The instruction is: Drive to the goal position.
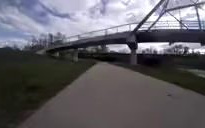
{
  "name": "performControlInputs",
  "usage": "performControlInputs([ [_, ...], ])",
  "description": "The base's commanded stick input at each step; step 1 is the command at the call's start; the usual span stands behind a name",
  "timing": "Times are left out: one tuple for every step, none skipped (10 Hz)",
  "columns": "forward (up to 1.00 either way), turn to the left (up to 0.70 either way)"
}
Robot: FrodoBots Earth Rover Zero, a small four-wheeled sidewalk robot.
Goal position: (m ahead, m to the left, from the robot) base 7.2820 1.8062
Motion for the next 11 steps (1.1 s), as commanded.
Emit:
performControlInputs([
  [1.0, 0.0],
  [1.0, 0.0],
  [1.0, 0.0],
  [1.0, 0.0],
  [1.0, 0.0],
  [1.0, 0.0],
  [1.0, 0.0],
  [1.0, 0.0],
  [1.0, 0.0],
  [1.0, 0.0],
  [1.0, 0.0],
])
